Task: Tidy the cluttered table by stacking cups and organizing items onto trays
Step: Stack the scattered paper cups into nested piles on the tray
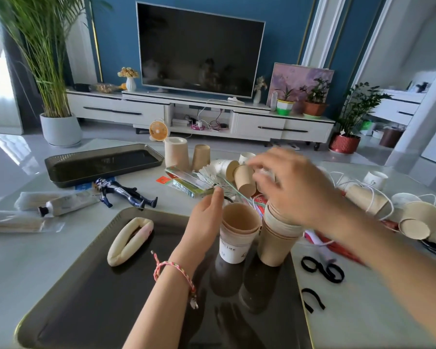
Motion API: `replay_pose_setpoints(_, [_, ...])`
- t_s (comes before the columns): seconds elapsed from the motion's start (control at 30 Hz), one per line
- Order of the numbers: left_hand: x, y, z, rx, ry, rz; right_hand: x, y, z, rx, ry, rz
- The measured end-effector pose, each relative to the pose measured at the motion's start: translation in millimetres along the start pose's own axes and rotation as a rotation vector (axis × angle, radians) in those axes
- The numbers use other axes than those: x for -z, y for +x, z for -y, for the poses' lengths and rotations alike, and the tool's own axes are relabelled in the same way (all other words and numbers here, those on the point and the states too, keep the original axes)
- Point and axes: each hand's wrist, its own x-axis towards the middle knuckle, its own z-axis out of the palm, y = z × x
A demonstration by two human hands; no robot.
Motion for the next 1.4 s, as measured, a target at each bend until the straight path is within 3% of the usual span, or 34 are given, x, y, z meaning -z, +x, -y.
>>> replay_pose_setpoints(0.13, [-3,9,-4,-0.099,0.093,0.002,11,40,-69,-0.268,0.072,-0.026])
replay_pose_setpoints(0.23, [-5,14,-3,-0.084,0.08,0.023,-11,51,-112,-0.647,0.39,0.174])
replay_pose_setpoints(0.3, [-9,13,-2,-0.049,0.095,0.042,-31,46,-130,-0.77,0.434,0.306])
replay_pose_setpoints(0.53, [-15,14,0,-0.014,0.111,0.07,-100,60,-156,-0.713,0.477,0.394])
replay_pose_setpoints(0.63, [-16,13,2,-0.021,0.112,0.067,-120,78,-165,-0.719,0.543,0.349])
replay_pose_setpoints(1.0, [-17,3,14,-0.077,0.124,0.088,-169,109,-189,-0.499,0.122,0.63])
replay_pose_setpoints(1.07, [-17,4,14,-0.064,0.126,0.079,-168,107,-189,-0.476,0.105,0.591])
replay_pose_setpoints(1.2, [-16,7,15,-0.027,0.134,0.054,-146,109,-179,-0.547,0.326,0.443])
replay_pose_setpoints(1.4, [-15,6,5,0.072,0.024,-0.055,-55,92,-133,-0.467,0.49,0.192])
